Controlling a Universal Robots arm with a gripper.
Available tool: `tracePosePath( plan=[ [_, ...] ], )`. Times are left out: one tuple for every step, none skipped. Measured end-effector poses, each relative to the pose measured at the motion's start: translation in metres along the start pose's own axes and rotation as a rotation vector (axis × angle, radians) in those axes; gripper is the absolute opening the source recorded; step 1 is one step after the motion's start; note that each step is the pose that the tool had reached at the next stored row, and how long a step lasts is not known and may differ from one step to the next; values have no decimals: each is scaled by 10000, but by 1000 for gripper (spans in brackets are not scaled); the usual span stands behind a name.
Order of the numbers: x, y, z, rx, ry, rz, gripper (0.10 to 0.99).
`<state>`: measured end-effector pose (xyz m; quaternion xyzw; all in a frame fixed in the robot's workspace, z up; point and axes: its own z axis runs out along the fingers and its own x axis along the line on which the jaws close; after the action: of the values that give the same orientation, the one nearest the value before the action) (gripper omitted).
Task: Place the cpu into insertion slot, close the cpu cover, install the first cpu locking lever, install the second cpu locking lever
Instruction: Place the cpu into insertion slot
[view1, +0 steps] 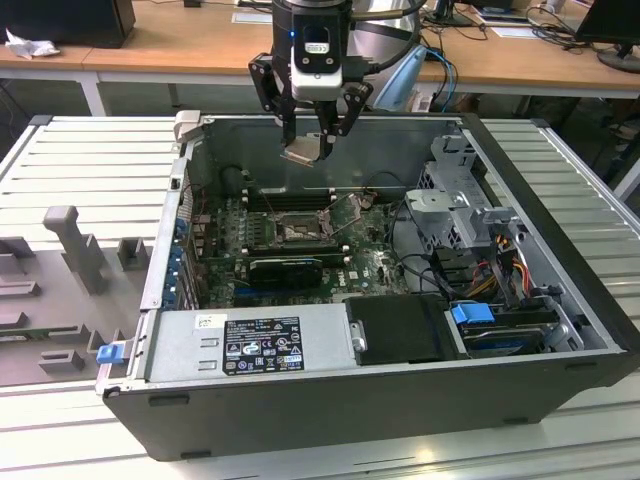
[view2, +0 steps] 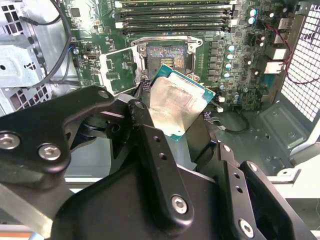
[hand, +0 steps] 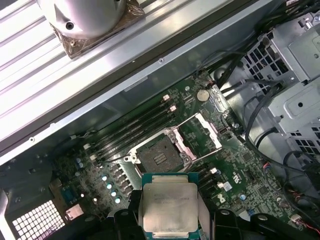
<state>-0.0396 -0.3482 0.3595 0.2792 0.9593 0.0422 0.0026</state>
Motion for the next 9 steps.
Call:
tracePosePath(
  plan=[
    [0,0,0,0,-2,32,529],
    [0,0,1,-1,-5,52,529],
    [0,0,1,-2,-6,80,529],
    [0,0,1,-2,-10,124,529],
    [0,0,2,-3,-13,152,529],
    [0,0,3,-4,-15,186,529],
    [0,0,3,-4,-18,217,529],
    [0,0,4,-4,-20,243,529],
    [0,0,5,-5,-24,286,529]
  ],
)
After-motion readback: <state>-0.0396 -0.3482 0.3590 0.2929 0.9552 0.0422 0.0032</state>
